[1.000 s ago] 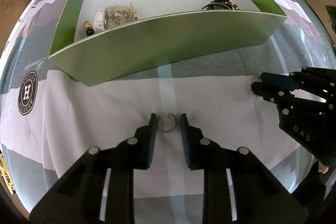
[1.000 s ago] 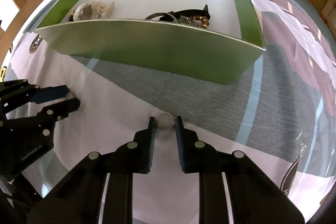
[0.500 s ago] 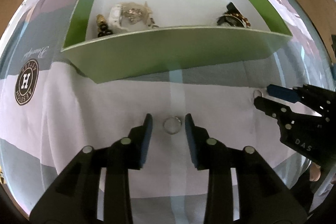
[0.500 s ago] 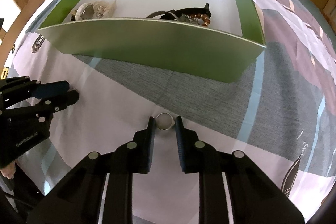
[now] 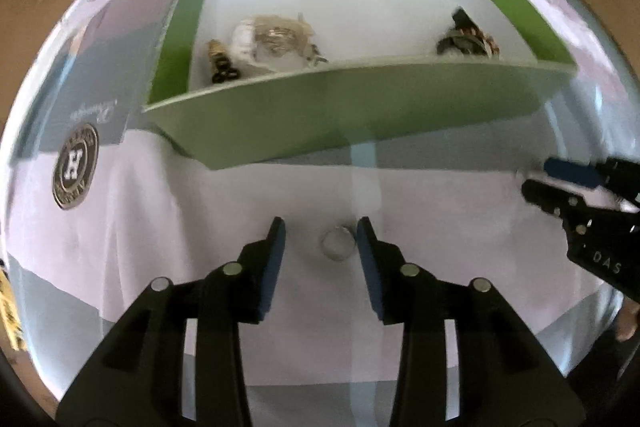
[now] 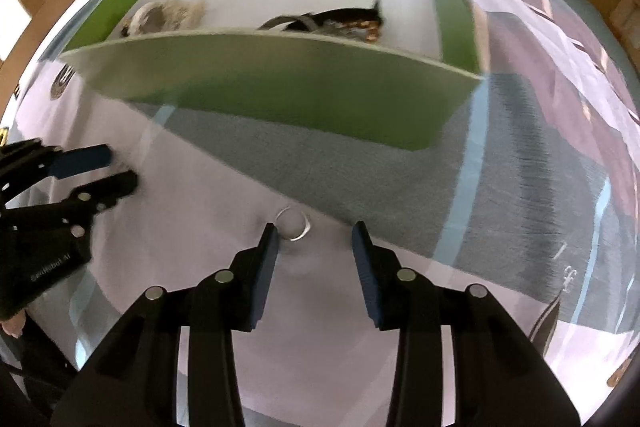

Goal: Organize jewelry

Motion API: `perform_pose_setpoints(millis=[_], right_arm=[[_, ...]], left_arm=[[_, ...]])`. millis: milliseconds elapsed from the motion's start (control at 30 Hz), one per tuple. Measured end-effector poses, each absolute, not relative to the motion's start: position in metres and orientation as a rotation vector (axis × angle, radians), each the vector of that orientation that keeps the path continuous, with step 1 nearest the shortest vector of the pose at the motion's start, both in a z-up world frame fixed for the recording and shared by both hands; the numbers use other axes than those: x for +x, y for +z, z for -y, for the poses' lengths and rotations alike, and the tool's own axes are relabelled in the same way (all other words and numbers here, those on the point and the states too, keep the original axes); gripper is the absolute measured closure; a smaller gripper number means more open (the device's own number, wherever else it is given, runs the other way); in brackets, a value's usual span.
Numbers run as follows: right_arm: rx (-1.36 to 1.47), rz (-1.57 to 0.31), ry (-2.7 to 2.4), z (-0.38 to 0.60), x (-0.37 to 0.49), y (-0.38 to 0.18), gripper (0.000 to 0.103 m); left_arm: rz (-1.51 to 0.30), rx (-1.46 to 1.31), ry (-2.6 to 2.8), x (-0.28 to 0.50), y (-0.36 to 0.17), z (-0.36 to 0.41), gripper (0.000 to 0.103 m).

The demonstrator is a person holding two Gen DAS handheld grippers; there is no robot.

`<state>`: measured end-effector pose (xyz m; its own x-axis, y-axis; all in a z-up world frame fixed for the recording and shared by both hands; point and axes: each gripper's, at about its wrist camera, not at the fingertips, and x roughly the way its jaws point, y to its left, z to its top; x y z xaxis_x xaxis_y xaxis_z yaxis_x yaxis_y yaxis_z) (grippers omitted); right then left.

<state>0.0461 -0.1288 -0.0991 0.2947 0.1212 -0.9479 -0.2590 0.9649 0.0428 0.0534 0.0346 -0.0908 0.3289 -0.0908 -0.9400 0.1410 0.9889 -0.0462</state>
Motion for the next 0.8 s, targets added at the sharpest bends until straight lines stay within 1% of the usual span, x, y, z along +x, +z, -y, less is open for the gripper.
perform_pose_setpoints(millis=[67,167,367,500,567,633,700,767,800], right_arm=[[-0.077,-1.248,0.261,0.136,0.049,-0.095,0.064],[-0.029,-1.239,0.279,0.144,0.051,-0.090,0.064],[-0.051,-1.251,0.280,0.141,0.051,-0.093,0.064],[-0.090,-1.257,0.283,0.134,0.052,-0.101,0.064],[-0.120,-1.245,0.282,0.129,0.051,-0.102,0.064],[-0.138,-1.239,0.285,0.127,0.051,-0.102,0.064],[-0.144,-1.239,0.300,0.125,0.051,-0.102,0.072],[-0.157,-1.235,0.307,0.123,0.050,-0.101,0.083],[-0.161,-1.235,0.310,0.123,0.050,-0.101,0.085]], left_arm=[[-1.230,-0.011,-0.175,0.055,-0.086,-0.042,0.065],[-1.219,-0.035,-0.180,0.056,-0.083,-0.045,0.061],[-1.243,0.019,-0.204,0.053,-0.095,-0.031,0.060],[-1.224,0.075,-0.198,0.052,-0.098,-0.023,0.060],[-1.221,0.083,-0.191,0.052,-0.098,-0.023,0.063],[-1.219,0.088,-0.183,0.051,-0.097,-0.023,0.072],[-1.214,0.090,-0.171,0.051,-0.096,-0.025,0.079],[-1.215,0.087,-0.172,0.050,-0.096,-0.026,0.082],[-1.213,0.089,-0.174,0.050,-0.095,-0.025,0.084]])
